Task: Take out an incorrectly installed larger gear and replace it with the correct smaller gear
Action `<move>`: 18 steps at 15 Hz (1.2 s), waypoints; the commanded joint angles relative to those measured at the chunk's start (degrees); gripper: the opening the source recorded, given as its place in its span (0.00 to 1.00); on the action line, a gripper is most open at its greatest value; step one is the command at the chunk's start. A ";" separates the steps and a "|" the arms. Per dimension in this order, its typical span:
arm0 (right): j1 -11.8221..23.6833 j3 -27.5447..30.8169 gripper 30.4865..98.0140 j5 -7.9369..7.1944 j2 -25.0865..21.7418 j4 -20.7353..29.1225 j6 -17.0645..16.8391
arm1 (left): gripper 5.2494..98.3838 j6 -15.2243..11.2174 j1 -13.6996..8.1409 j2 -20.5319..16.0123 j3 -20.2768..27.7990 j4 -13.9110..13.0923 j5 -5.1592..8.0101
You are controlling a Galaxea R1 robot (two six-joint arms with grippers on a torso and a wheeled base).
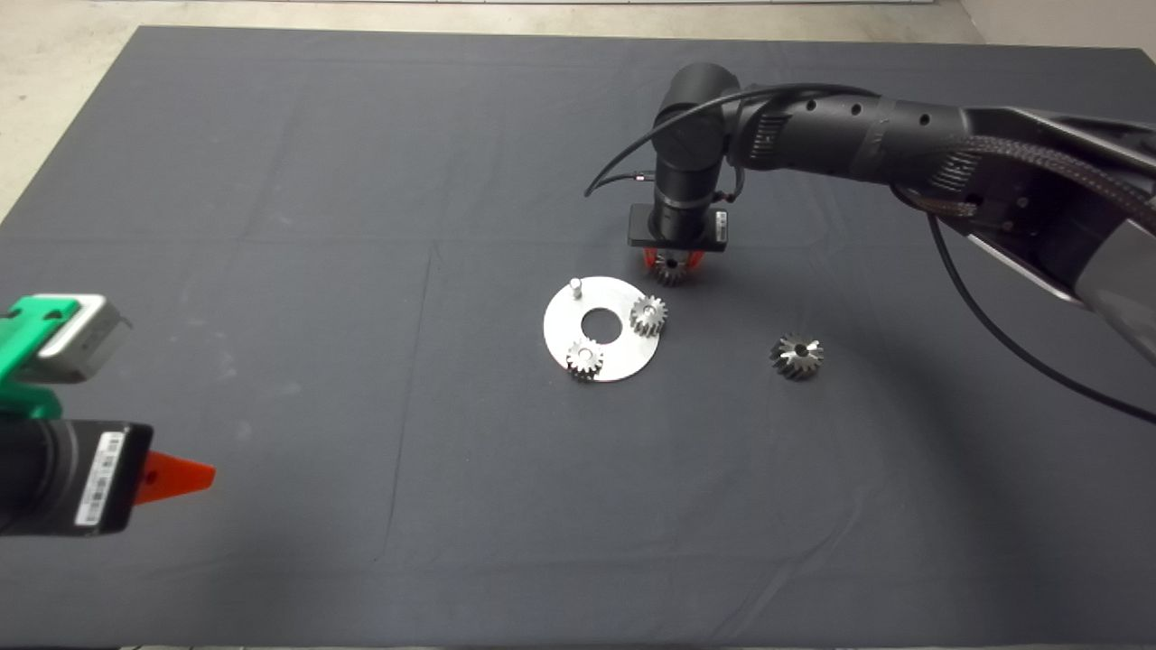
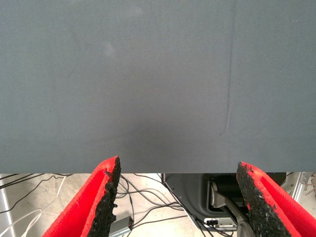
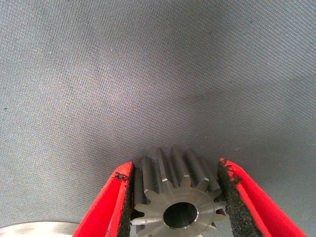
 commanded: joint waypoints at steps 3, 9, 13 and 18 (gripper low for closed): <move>2.55 0.23 0.17 -1.90 -0.59 1.58 0.03 | 0.58 -0.12 -0.12 -0.06 0.70 0.29 3.65; 13.96 9.57 0.11 -2.94 -2.09 9.32 2.31 | 0.58 -0.12 -0.09 -1.29 0.70 0.29 3.47; 15.96 15.97 0.10 -3.11 -3.93 9.52 6.09 | 0.58 0.17 -0.12 -2.09 0.62 0.29 3.56; 12.40 17.10 0.08 -3.11 -4.29 9.10 6.88 | 0.58 0.41 -0.04 -2.17 0.62 0.29 3.56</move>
